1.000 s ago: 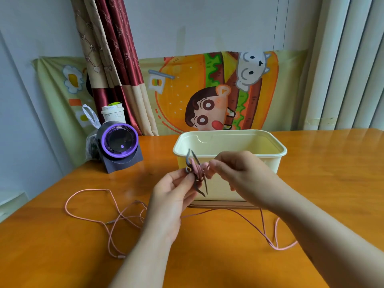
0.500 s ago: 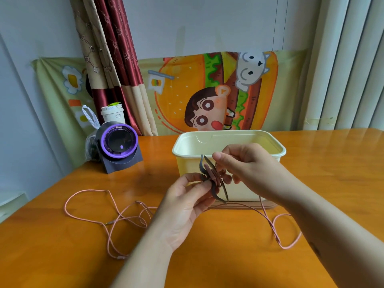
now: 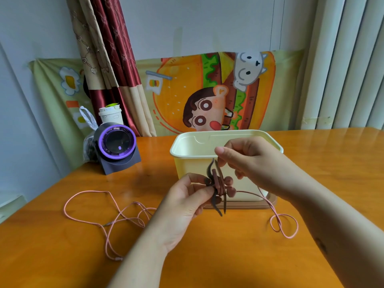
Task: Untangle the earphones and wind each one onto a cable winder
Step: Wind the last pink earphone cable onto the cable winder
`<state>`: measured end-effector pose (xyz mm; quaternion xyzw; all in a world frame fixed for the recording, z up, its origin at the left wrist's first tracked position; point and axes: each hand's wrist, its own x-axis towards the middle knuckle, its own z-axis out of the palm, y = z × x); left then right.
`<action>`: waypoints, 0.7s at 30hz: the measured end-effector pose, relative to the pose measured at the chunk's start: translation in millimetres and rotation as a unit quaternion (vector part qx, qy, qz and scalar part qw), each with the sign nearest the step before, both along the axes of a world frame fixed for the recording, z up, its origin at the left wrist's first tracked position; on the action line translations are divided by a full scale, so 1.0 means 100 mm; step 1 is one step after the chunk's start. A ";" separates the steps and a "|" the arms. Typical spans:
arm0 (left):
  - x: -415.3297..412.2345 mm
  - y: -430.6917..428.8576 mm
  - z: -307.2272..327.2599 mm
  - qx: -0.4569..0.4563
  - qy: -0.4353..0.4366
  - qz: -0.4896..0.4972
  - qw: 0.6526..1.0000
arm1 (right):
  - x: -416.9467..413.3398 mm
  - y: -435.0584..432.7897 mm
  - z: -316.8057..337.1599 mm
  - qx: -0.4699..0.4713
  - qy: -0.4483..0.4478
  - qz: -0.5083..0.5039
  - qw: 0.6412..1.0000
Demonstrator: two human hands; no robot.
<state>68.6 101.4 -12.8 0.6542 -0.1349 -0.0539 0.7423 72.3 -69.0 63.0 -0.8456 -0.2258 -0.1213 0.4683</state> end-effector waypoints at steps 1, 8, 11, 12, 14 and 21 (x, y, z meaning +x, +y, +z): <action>0.00 0.00 0.01 0.004 -0.005 -0.013 1.000 | 0.02 -0.02 0.00 0.005 -0.004 -0.010 1.000; -0.02 0.04 0.03 0.008 -0.014 -0.048 0.999 | 0.13 -0.05 -0.12 0.028 -0.014 -0.069 0.997; 0.01 0.05 0.00 0.029 -0.017 -0.054 0.998 | 0.17 -0.04 -0.16 0.026 -0.018 -0.071 0.997; 0.01 0.06 -0.01 0.035 -0.020 -0.058 0.997 | 0.17 -0.04 -0.17 0.025 -0.026 -0.071 0.997; 0.02 0.06 -0.01 0.038 -0.022 -0.058 0.997 | 0.16 -0.03 -0.17 0.025 -0.048 -0.068 0.996; 0.05 0.09 -0.04 0.015 -0.015 -0.068 0.997 | 0.18 -0.02 -0.23 0.042 -0.054 -0.070 0.995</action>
